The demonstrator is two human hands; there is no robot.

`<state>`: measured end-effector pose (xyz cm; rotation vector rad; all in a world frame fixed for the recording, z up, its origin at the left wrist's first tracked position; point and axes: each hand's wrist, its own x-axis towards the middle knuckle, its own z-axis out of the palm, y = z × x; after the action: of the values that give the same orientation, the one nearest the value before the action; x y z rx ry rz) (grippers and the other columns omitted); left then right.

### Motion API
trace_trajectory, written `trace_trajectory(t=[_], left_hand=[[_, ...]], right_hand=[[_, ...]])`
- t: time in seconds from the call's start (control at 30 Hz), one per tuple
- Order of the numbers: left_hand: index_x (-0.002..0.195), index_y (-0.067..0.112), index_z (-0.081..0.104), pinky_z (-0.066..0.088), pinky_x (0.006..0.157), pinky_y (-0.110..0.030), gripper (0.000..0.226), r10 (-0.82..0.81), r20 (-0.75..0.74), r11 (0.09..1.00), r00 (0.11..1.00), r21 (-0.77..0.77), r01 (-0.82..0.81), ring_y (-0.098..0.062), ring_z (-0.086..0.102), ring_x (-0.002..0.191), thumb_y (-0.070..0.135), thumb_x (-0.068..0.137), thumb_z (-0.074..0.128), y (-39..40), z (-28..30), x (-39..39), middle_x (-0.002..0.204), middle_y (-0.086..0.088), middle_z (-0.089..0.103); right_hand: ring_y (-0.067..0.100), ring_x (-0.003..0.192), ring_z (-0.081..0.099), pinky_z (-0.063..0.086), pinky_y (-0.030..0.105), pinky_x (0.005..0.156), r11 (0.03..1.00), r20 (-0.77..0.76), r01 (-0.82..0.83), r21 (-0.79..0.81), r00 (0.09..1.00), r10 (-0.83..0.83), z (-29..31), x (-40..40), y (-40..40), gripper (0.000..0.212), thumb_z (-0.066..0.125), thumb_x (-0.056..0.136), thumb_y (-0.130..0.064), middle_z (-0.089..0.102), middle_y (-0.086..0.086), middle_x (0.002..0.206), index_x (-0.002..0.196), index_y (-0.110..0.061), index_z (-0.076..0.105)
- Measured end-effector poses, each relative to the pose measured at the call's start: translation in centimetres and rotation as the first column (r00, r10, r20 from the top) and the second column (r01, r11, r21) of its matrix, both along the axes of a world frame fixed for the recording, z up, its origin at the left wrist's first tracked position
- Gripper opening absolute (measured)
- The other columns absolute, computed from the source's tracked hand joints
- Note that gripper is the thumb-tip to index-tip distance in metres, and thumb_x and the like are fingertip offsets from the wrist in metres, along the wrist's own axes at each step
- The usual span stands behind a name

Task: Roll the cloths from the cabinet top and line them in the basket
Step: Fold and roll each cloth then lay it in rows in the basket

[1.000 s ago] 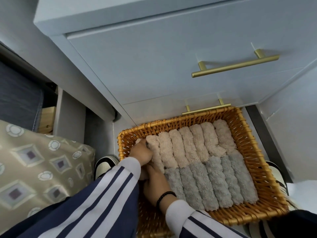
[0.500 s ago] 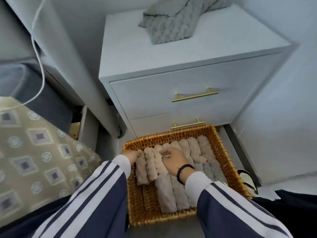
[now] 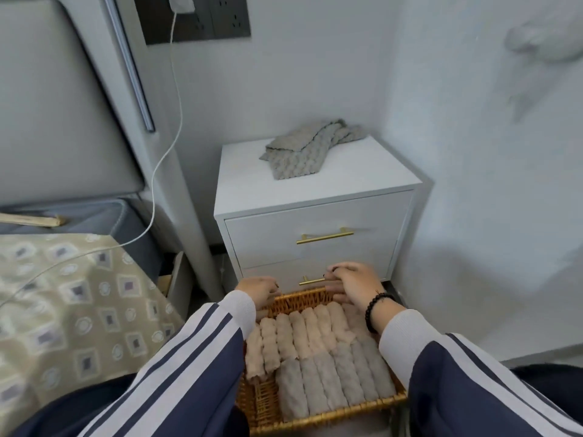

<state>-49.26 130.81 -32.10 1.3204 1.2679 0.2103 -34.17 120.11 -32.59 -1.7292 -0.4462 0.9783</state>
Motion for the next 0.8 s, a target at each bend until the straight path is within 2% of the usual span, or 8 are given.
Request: trace_trajectory(t=[0.07,0.13,0.23,0.33,0.53,0.7,0.8], left_hand=[[0.113,0.008,0.063,0.045,0.102,-0.041,0.023,0.041,0.069,0.999,0.997,-0.01,-0.04,-0.023,0.058,0.102,0.002,0.095,0.051,-1.8,2.9,0.2,0.105,-0.011,0.065],[0.107,0.015,0.062,0.046,0.096,-0.038,0.02,0.039,0.126,0.999,0.991,-0.014,-0.038,-0.019,0.058,0.105,0.003,0.096,0.049,-2.7,4.9,0.7,0.106,-0.007,0.068],[0.1,0.017,0.064,0.049,0.095,-0.037,0.022,0.03,0.236,0.999,0.971,0.023,-0.037,-0.017,0.062,0.105,0.002,0.095,0.049,-3.2,7.0,0.9,0.105,-0.005,0.071],[0.098,0.016,0.066,0.052,0.089,-0.037,0.022,0.101,0.354,0.992,0.93,0.034,-0.12,-0.018,0.066,0.099,-0.001,0.092,0.053,-2.8,8.2,0.8,0.1,-0.006,0.073],[0.1,0.015,0.066,0.054,0.071,-0.028,0.027,0.189,0.353,0.975,0.916,0.046,-0.219,-0.015,0.068,0.085,-0.004,0.094,0.047,-0.2,7.3,2.3,0.089,-0.002,0.074],[0.097,0.016,0.063,0.05,0.064,-0.023,0.029,0.095,0.362,0.977,0.927,0.142,-0.156,-0.012,0.066,0.073,-0.005,0.092,0.044,2.6,7.7,5.4,0.085,-0.001,0.072],[0.099,0.014,0.063,0.052,0.063,-0.023,0.029,0.061,0.394,0.963,0.917,0.219,-0.158,-0.012,0.066,0.071,-0.006,0.091,0.045,4.9,8.4,7.1,0.083,-0.002,0.071]], right_hand=[[0.017,0.076,0.066,0.053,0.023,0.058,0.999,0.04,-0.025,0.032,0.999,0.024,2.1,-0.4,-0.3,0.019,0.05,0.097,-0.015,0.07,0.001,0.092,0.087,-0.019,0.065],[0.016,0.074,0.067,0.054,0.022,0.057,0.996,0.101,-0.059,0.06,0.993,0.053,4.3,-0.7,-0.4,0.018,0.05,0.097,-0.015,0.07,0.001,0.093,0.092,-0.016,0.067],[0.016,0.074,0.067,0.053,0.024,0.063,0.989,0.182,-0.123,0.088,0.978,0.105,6.9,-0.7,-0.2,0.018,0.05,0.095,-0.011,0.07,0.003,0.095,0.091,-0.015,0.066],[0.014,0.072,0.067,0.053,0.025,0.064,0.983,0.257,-0.156,0.094,0.958,0.127,8.7,-0.4,0.3,0.017,0.05,0.094,-0.009,0.069,0.001,0.093,0.091,-0.014,0.066],[0.013,0.074,0.069,0.055,0.027,0.068,0.989,0.357,-0.145,0.033,0.926,0.124,9.0,1.5,2.0,0.016,0.052,0.092,-0.008,0.069,0.003,0.096,0.086,-0.016,0.065],[0.013,0.076,0.069,0.056,0.03,0.074,0.992,0.415,-0.13,-0.003,0.902,0.119,8.7,3.7,5.1,0.019,0.051,0.091,-0.01,0.069,0.0,0.095,0.083,-0.019,0.065],[0.014,0.077,0.071,0.057,0.034,0.079,0.995,0.43,-0.09,0.034,0.9,0.066,8.8,4.9,7.9,0.02,0.051,0.088,-0.008,0.07,0.001,0.089,0.083,-0.019,0.066]])
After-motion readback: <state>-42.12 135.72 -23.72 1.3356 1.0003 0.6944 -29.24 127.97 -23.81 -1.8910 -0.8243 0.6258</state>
